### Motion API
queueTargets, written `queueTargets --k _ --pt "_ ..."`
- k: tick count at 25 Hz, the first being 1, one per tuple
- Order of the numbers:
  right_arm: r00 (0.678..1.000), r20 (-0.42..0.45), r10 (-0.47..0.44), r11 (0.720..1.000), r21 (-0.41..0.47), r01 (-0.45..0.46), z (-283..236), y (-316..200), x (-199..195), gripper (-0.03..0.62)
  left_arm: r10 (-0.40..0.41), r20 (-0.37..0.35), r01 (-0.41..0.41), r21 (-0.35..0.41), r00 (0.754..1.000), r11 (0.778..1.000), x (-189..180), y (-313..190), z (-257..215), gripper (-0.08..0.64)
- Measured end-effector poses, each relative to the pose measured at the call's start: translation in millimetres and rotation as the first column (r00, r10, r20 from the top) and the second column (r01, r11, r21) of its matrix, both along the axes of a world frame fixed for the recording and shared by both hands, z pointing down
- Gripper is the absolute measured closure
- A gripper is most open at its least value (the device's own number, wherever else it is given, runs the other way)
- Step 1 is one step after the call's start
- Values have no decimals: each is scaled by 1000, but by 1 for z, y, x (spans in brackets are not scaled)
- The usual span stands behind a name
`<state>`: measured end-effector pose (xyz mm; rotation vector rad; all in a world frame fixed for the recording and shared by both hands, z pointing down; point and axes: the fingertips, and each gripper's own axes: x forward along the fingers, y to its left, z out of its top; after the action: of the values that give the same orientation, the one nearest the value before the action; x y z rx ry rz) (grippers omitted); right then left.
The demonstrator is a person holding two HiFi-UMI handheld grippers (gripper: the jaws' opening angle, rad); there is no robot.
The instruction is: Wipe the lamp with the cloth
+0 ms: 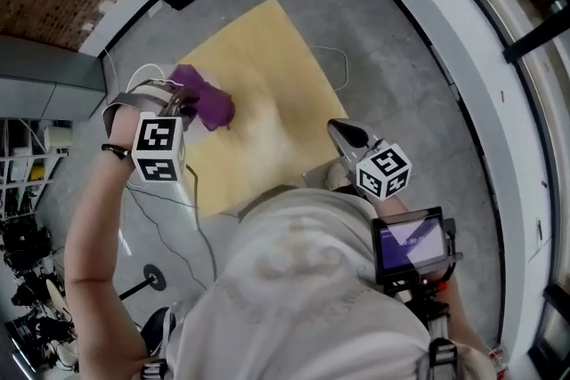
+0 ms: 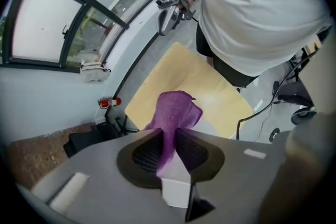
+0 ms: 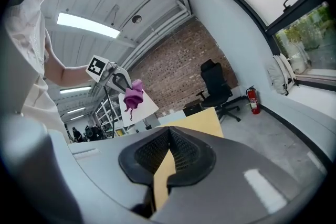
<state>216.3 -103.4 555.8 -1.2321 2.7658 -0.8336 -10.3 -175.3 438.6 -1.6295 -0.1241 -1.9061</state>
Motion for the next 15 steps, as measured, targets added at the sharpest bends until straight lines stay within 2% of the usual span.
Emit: queueTargets --k 2,6,9,15 --pt "999 -2 -33 999 5 33 2 -3 -6 581 -32 -19 33 49 999 998 -6 1 -10 483" --pt "997 -6 -79 997 10 79 3 -6 -14 581 -76 -5 76 115 997 990 -20 3 -21 483" --pt "995 -6 -98 995 11 98 2 -5 -19 581 -82 9 80 132 997 988 -25 9 -16 483" --pt "993 3 -117 993 0 117 4 1 -24 581 -75 39 69 142 996 987 -22 19 28 485"
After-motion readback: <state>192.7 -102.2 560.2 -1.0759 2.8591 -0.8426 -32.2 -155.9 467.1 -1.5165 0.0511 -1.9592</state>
